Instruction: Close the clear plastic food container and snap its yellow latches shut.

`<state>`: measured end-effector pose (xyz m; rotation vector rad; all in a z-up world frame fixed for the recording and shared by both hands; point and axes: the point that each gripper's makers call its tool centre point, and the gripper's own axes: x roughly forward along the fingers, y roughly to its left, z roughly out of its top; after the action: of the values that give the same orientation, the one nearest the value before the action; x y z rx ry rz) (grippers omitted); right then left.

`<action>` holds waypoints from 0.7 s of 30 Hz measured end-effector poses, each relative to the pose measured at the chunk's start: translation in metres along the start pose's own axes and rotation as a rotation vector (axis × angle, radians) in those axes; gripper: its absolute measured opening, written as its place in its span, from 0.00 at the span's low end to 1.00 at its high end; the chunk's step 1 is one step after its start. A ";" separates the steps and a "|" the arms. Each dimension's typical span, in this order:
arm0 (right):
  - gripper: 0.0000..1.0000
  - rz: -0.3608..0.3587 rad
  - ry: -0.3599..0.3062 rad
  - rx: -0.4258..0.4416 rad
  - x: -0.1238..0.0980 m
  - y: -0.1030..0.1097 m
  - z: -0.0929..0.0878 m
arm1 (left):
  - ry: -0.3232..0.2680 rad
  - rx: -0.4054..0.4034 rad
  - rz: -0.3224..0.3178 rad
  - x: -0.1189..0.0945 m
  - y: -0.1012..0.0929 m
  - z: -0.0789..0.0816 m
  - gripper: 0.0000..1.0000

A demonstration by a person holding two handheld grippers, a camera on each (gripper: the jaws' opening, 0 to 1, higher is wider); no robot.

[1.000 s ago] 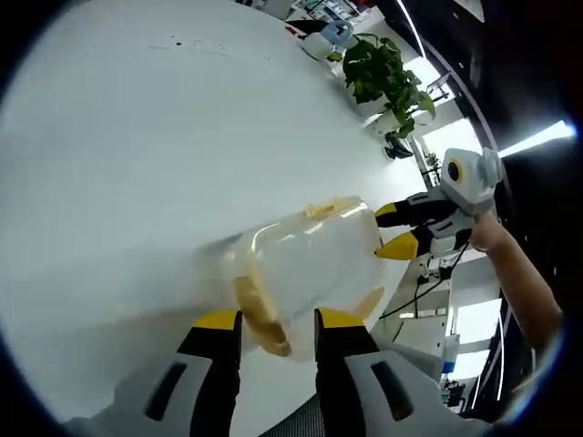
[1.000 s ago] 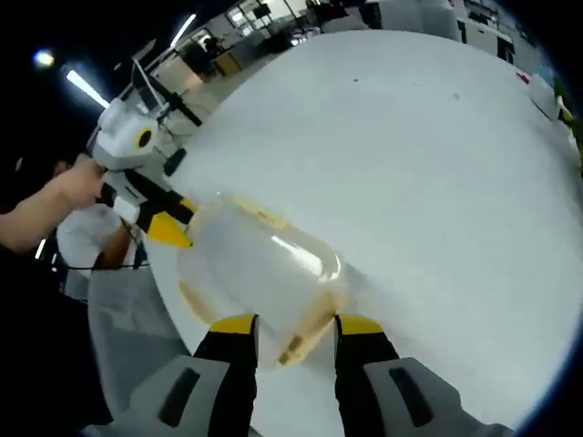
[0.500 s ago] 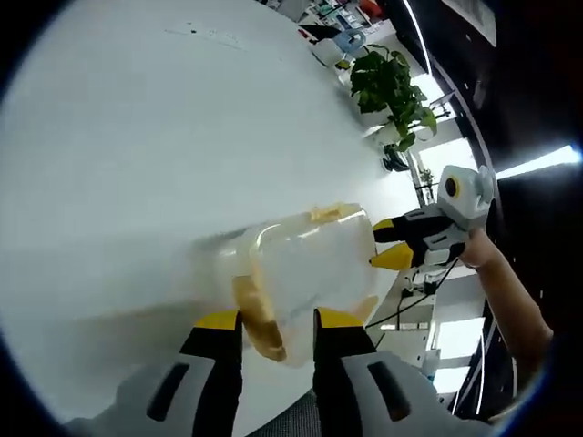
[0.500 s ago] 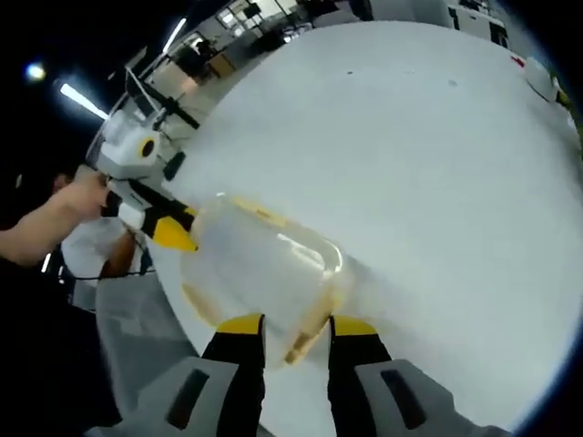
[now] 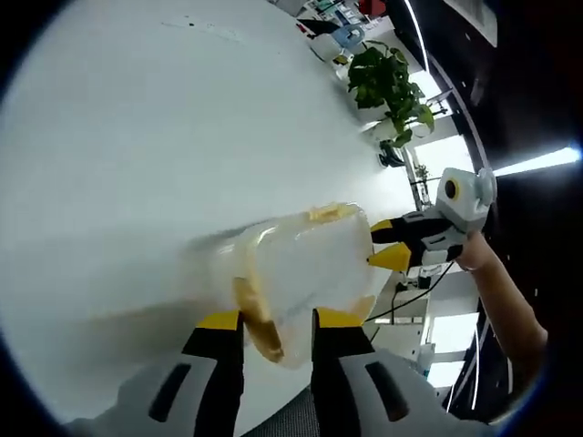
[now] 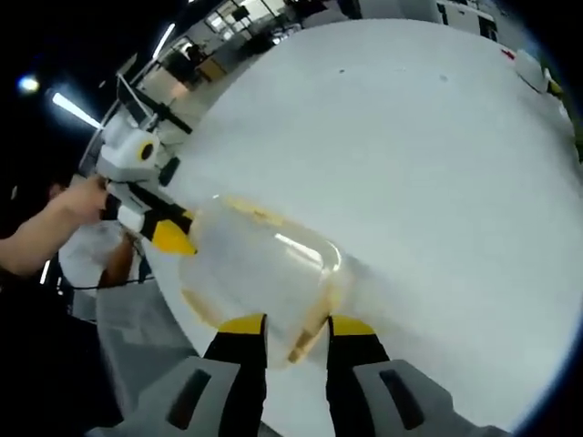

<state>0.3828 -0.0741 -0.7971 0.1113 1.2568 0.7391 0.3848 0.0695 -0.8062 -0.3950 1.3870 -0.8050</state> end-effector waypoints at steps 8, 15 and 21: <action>0.23 0.010 -0.005 0.006 0.005 0.004 0.008 | 0.015 -0.015 0.004 -0.006 0.005 -0.004 0.28; 0.22 -0.016 -0.032 -0.141 0.003 0.005 0.016 | 0.009 0.080 0.040 -0.009 0.004 -0.006 0.32; 0.24 -0.033 -0.017 -0.264 0.001 0.010 0.018 | 0.002 0.250 0.138 -0.018 0.007 -0.001 0.41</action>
<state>0.3945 -0.0605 -0.7876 -0.1183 1.1322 0.8665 0.3859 0.0869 -0.7983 -0.1040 1.2813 -0.8523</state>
